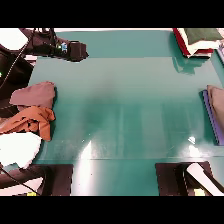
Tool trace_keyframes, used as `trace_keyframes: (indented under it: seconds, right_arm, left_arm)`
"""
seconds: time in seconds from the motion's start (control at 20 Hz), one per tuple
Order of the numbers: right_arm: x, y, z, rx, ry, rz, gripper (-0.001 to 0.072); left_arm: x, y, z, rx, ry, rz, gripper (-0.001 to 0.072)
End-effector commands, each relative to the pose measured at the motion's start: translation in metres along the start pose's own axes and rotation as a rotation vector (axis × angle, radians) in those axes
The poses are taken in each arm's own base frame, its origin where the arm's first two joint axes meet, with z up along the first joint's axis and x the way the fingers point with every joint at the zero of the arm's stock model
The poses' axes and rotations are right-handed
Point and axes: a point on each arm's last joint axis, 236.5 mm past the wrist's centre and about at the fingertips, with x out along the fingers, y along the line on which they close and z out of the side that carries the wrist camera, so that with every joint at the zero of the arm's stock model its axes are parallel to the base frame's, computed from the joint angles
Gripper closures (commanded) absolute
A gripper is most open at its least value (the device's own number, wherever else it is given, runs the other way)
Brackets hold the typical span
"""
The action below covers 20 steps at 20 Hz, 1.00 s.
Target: Fold the shirts.
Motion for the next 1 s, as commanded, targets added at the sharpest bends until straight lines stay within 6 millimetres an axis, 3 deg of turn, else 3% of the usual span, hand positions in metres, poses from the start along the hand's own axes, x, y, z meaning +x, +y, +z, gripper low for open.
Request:
trace_keyframes:
  seconds: [0.0, 0.1, 0.15, 0.25, 0.35, 0.5, 0.7, 0.85, 0.9, 0.95]
  right_arm:
    - [-0.017, -0.018, -0.009, 0.033, 0.004, -0.083, 0.0045]
    - [-0.026, 0.016, 0.003, 0.078, -0.026, 0.052, 0.0069]
    - [-0.033, 0.042, 0.012, 0.097, -0.049, 0.148, 0.0122]
    - [-0.058, 0.111, 0.029, 0.099, -0.091, 0.383, 0.0207]
    - [-0.089, 0.179, 0.028, 0.028, -0.090, 0.581, 0.0207]
    - [-0.132, 0.268, -0.008, -0.186, -0.044, 0.775, 0.0207]
    - [-0.188, 0.345, -0.070, -0.430, 0.002, 0.972, 0.0226]
    - [-0.214, 0.382, -0.119, -0.581, 0.072, 1.067, 0.0461]
    - [-0.220, 0.391, -0.135, -0.623, 0.097, 1.089, 0.0609]
    - [-0.224, 0.399, -0.147, -0.657, 0.117, 1.105, 0.0696]
  left_arm:
    - [0.000, 0.000, 0.000, 0.000, -0.001, 0.000, 0.0683]
    - [0.000, 0.000, 0.001, 0.001, -0.002, 0.001, 0.0683]
    - [0.000, 0.000, 0.000, 0.001, -0.002, 0.001, 0.0683]
    - [0.000, 0.000, 0.000, 0.001, -0.001, 0.001, 0.0683]
    - [0.000, 0.001, 0.002, 0.002, -0.007, 0.002, 0.0683]
    - [0.000, 0.006, 0.001, 0.015, -0.005, 0.025, 0.0683]
    - [0.000, 0.005, 0.003, 0.013, -0.011, 0.023, 0.0683]
    - [0.000, 0.005, 0.005, 0.013, -0.020, 0.023, 0.0683]
    - [0.000, 0.005, 0.007, 0.013, -0.027, 0.023, 0.0683]
    - [0.000, 0.005, 0.008, 0.013, -0.035, 0.023, 0.0683]
